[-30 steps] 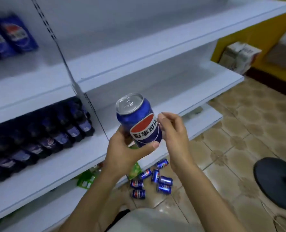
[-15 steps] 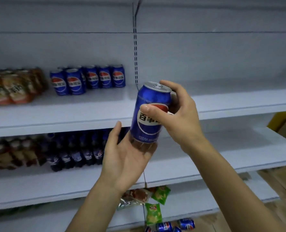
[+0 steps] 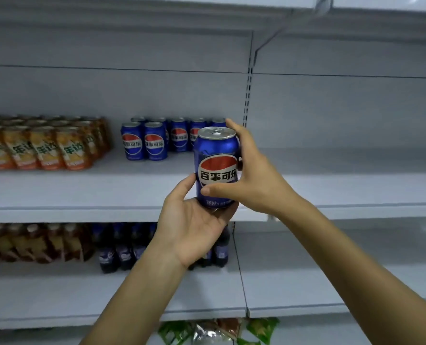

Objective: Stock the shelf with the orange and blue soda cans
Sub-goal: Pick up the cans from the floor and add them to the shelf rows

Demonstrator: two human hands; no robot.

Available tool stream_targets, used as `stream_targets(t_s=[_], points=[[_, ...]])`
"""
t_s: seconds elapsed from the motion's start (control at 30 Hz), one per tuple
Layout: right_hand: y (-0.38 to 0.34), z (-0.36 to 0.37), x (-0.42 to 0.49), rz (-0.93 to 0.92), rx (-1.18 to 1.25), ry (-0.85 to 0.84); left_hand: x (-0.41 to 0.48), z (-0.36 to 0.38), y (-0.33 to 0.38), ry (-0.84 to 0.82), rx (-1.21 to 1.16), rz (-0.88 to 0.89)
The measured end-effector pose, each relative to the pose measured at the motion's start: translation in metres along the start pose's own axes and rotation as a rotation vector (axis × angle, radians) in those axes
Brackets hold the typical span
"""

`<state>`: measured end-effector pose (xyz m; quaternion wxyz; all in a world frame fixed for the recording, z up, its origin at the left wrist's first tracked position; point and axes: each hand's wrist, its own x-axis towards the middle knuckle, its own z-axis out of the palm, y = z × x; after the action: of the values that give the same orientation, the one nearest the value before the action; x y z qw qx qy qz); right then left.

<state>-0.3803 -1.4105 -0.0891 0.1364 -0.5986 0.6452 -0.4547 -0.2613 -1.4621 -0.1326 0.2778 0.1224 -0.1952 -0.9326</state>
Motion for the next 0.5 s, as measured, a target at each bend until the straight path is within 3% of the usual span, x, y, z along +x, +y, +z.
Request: stream_targets(t_s=[0.17, 0.27, 0.33, 0.43, 0.5], points=[[-0.009, 0.039, 0.074, 0.025, -0.058, 0.071, 0.038, -0.019, 0.074, 0.010, 0.087, 0.038], [-0.002, 0.057, 0.122, 0.078, -0.046, 0.155, 0.070, -0.038, 0.111, 0.058, 0.323, 0.153], [0.011, 0.068, 0.152, 0.106, -0.071, 0.200, 0.084, -0.062, 0.128, 0.122, 0.805, 0.320], [0.038, 0.087, 0.194, 0.208, -0.124, 0.212, 0.090, -0.105, 0.149, 0.074, 1.951, 0.471], [0.059, 0.100, 0.219, 0.266, -0.148, 0.216, 0.091, -0.119, 0.162, 0.015, 2.390, 0.532]])
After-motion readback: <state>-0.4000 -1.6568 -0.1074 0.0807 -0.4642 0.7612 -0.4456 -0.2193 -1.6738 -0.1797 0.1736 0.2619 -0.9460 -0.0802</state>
